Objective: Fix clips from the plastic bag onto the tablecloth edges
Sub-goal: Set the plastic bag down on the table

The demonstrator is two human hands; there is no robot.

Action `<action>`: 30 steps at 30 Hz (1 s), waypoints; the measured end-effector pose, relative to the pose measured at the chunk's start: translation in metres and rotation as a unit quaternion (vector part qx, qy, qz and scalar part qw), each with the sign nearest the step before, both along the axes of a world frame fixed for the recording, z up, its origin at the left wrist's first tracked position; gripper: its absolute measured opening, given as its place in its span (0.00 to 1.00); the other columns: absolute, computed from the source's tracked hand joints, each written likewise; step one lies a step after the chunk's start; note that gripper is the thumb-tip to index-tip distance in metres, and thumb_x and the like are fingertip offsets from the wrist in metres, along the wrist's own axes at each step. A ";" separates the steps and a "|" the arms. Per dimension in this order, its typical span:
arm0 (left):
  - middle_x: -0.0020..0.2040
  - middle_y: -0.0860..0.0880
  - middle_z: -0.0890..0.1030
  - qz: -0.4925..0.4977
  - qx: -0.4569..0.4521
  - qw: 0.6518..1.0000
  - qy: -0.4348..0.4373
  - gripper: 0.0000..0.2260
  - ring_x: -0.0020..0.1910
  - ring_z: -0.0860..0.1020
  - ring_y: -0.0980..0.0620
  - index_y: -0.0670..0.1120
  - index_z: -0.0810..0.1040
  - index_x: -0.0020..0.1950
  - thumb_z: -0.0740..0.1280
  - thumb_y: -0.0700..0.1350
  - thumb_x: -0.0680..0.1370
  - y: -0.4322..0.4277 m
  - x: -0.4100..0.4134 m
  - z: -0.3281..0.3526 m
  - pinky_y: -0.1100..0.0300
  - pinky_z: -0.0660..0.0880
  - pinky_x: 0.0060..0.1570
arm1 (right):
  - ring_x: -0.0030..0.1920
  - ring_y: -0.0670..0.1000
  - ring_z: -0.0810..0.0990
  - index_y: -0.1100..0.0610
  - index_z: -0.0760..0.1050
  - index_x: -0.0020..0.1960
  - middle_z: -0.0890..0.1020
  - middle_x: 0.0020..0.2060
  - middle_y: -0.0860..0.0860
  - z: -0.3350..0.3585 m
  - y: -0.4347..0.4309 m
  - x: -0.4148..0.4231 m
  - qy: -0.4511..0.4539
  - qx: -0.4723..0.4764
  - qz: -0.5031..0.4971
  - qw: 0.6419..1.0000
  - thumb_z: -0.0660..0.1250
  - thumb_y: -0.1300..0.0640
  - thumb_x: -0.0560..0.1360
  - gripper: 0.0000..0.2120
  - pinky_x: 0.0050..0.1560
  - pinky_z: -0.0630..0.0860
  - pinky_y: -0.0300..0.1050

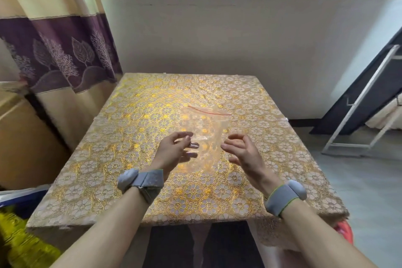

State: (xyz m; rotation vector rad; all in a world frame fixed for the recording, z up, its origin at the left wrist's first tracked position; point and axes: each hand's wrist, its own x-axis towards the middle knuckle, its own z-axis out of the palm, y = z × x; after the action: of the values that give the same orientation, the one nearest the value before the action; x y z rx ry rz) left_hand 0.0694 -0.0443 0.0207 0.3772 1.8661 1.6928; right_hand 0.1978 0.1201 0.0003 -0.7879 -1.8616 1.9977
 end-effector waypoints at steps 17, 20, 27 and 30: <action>0.50 0.50 0.82 -0.215 -0.162 0.929 0.253 0.13 0.47 0.80 0.53 0.52 0.78 0.60 0.71 0.46 0.76 0.028 0.005 -0.009 0.67 0.75 0.41 | 0.50 0.46 0.82 0.50 0.74 0.70 0.82 0.49 0.44 -0.004 0.032 0.035 -0.017 0.230 0.015 0.973 0.74 0.61 0.74 0.26 0.53 0.83 0.46; 0.46 0.51 0.78 -0.200 -0.212 0.876 0.385 0.08 0.46 0.76 0.51 0.50 0.82 0.52 0.70 0.51 0.76 0.035 0.010 -0.008 0.58 0.71 0.43 | 0.47 0.44 0.82 0.52 0.78 0.65 0.83 0.45 0.43 0.003 0.039 0.043 -0.056 0.343 0.012 0.938 0.73 0.59 0.74 0.20 0.53 0.81 0.41; 0.48 0.48 0.84 -0.249 -0.112 0.933 0.236 0.08 0.50 0.82 0.51 0.40 0.76 0.54 0.67 0.44 0.79 0.080 0.029 0.007 0.52 0.78 0.56 | 0.58 0.46 0.79 0.50 0.79 0.49 0.78 0.55 0.41 0.003 0.069 0.080 -0.088 0.288 -0.007 0.954 0.72 0.49 0.76 0.06 0.58 0.78 0.48; 0.44 0.48 0.85 -0.245 -0.103 0.930 0.252 0.06 0.46 0.84 0.50 0.41 0.76 0.53 0.67 0.42 0.79 0.101 0.041 0.005 0.55 0.80 0.52 | 0.45 0.48 0.85 0.57 0.78 0.51 0.86 0.47 0.49 0.004 0.077 0.105 -0.088 0.213 -0.003 0.973 0.72 0.54 0.76 0.08 0.48 0.82 0.48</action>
State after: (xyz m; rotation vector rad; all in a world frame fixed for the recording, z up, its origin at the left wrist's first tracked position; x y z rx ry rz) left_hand 0.1104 0.0571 0.0260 1.1700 2.0422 1.1105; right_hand 0.3024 0.1972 0.0045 -0.8572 -2.2725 1.4774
